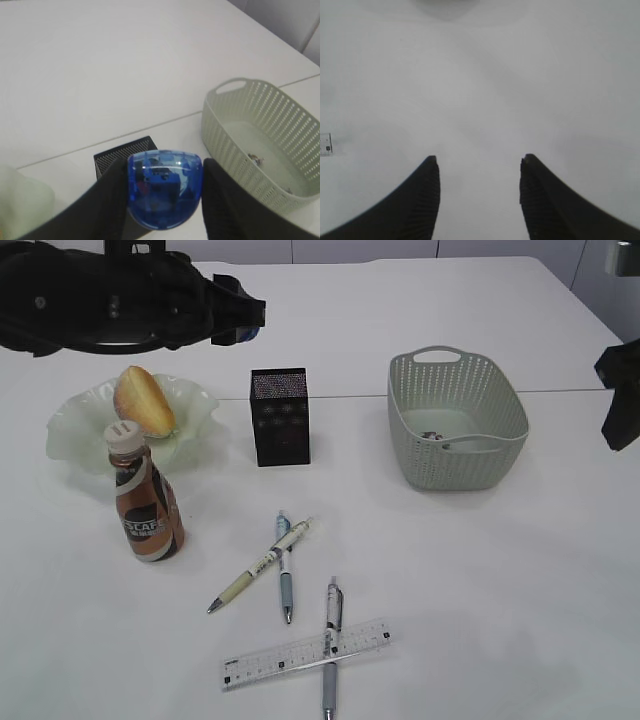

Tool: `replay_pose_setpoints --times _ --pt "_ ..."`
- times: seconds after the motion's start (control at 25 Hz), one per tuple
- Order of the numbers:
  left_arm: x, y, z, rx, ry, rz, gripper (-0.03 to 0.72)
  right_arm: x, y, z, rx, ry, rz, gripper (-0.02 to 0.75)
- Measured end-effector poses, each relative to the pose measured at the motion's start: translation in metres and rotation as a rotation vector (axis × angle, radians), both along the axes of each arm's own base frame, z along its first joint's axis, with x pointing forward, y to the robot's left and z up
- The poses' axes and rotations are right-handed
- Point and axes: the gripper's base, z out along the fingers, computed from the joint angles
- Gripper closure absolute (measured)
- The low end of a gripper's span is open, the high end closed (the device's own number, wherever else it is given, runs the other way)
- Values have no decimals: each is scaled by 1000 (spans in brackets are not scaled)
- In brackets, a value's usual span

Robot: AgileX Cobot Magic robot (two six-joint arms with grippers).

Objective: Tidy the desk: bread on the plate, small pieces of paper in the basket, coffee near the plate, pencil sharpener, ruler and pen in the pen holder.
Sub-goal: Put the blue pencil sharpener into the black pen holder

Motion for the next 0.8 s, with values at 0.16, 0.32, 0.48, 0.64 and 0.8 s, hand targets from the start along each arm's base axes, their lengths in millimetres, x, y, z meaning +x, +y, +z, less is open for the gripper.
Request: replay_pose_setpoints --times 0.16,0.32,0.48,0.64,0.8 --pt "12 2 -8 -31 -55 16 365 0 0 0 0 0 0 358" --pt "21 -2 -24 -48 -88 15 365 0 0 0 0 2 0 358" --pt "28 -6 -38 -67 -120 14 365 0 0 0 0 0 0 358" --pt "34 -9 -52 -80 -142 12 365 0 0 0 0 -2 0 358" --pt "45 -13 -64 -84 -146 16 365 0 0 0 0 -2 0 358"
